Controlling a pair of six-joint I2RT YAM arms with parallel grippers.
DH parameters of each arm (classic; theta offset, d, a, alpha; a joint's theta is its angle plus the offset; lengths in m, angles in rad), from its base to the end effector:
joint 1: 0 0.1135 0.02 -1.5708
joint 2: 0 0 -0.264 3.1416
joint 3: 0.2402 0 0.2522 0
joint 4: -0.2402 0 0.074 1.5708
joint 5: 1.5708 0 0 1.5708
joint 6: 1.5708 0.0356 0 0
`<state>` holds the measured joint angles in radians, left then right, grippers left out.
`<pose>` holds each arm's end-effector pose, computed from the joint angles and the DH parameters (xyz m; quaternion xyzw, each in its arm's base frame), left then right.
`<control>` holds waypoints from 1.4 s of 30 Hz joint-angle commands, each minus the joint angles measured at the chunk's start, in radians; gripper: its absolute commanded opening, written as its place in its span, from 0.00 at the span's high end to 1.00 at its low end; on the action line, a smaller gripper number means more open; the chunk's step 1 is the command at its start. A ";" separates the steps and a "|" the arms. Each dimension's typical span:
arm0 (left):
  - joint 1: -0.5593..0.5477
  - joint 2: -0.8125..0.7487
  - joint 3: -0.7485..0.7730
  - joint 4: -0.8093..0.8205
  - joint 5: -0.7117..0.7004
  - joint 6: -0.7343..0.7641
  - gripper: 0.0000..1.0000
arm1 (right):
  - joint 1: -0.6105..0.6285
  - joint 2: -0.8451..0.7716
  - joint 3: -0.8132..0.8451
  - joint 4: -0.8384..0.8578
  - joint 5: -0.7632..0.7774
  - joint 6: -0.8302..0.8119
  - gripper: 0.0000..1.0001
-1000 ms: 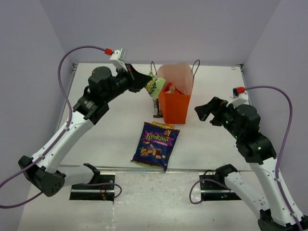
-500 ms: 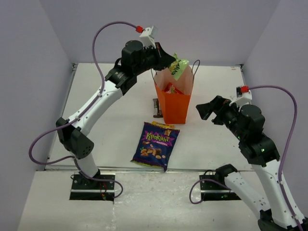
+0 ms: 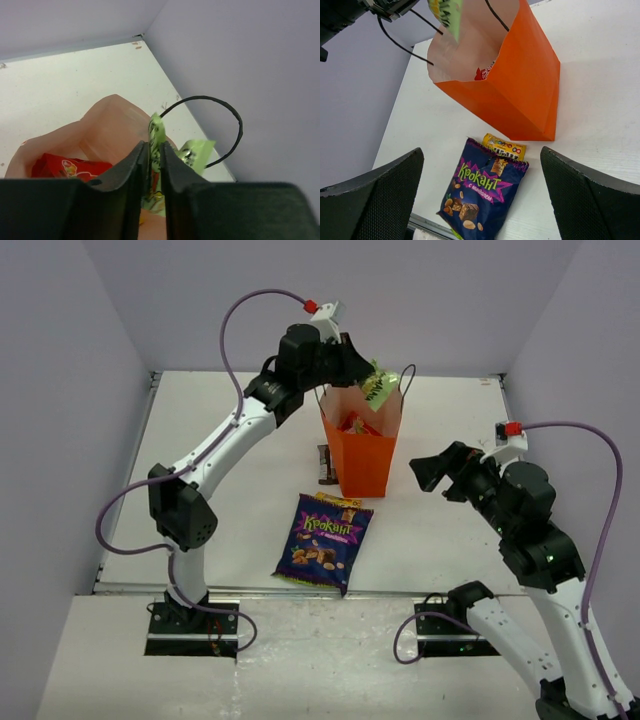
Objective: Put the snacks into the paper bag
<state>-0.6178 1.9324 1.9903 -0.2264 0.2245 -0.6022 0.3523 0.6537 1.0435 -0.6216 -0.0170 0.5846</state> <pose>0.3717 -0.2739 0.4163 0.0782 0.7587 -0.4374 0.4764 0.1132 0.0423 0.3975 0.0856 0.7794 0.2861 0.5507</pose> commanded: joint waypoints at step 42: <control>0.403 -0.564 -1.030 0.280 0.256 -0.060 0.04 | -0.006 -0.008 -0.059 0.042 -0.046 -0.022 0.01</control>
<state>-0.2184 1.3182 0.9825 -0.1055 0.4023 -0.6315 0.3523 0.6369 0.9897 -0.6155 -0.0448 0.5804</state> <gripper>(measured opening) 0.969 0.987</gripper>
